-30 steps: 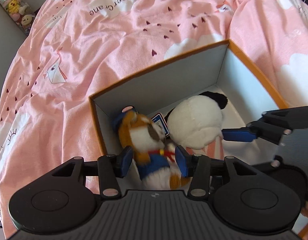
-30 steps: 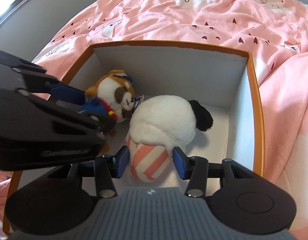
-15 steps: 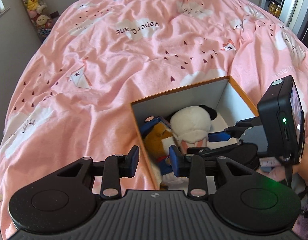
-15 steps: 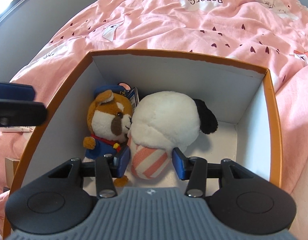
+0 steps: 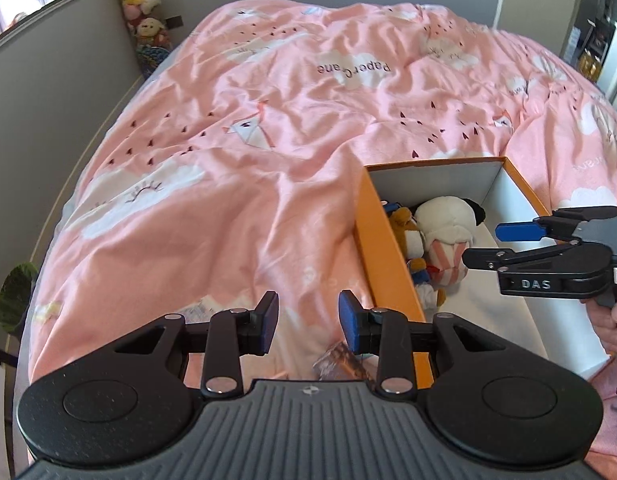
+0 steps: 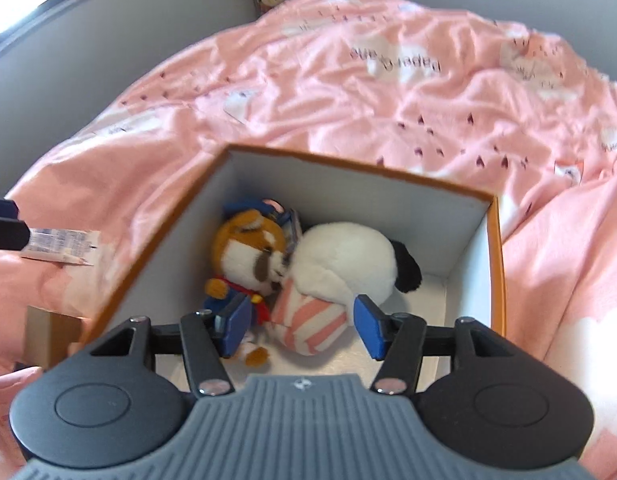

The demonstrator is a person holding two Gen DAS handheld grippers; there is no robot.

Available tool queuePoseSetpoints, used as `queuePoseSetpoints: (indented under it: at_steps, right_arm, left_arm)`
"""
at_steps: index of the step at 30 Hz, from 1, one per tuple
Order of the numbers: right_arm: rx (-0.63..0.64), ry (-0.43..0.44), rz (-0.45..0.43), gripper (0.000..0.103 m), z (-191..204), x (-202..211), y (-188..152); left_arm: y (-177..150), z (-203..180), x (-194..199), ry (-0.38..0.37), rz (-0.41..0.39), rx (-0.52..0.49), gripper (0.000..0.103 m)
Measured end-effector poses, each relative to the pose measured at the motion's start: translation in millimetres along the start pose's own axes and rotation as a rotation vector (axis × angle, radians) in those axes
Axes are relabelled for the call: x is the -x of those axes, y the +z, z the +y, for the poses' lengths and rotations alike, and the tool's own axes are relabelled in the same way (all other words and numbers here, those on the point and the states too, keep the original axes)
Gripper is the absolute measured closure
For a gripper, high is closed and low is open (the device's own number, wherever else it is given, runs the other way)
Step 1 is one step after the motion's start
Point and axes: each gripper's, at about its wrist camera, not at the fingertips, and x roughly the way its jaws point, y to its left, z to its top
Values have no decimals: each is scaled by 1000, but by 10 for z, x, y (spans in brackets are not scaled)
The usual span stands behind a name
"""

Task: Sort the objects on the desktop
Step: 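Withdraw both tools from the shoebox and reach toward the pink cap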

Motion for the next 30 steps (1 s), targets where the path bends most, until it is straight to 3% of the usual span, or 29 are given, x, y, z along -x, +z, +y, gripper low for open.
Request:
queuePoseSetpoints:
  at_steps: [5,6,7,10,13,19,22,30]
  right_arm:
    - [21,123,-53,50,372,378,-79]
    - [24,146,-60,52,444,432,-102]
    - [33,174,-67,54,560,491,-116]
    - [57,227,-75,55,793,589,-208]
    - [87,215,-63,57,977,597,-281]
    - [113,182,-32,61,1112,528,-365]
    - [120,168,-28,61,1136,513,-382]
    - [146,162,-8,61,1239,467,-417]
  left_arm:
    - [-325,187,306,-5,-13,73,64]
    - [-410,228,349,-5,-9,94,62]
    - [-489,263,383,-2,0,117,53]
    - [-728,365,426,11,36,196,51]
    - [-985,436,353,7,114,284,45]
    - [-1421,506,126,-52,228,463,44]
    - [-1501,462,52,-72,240,479,40]
    - [-1540,272,-70,-24,209,460,35]
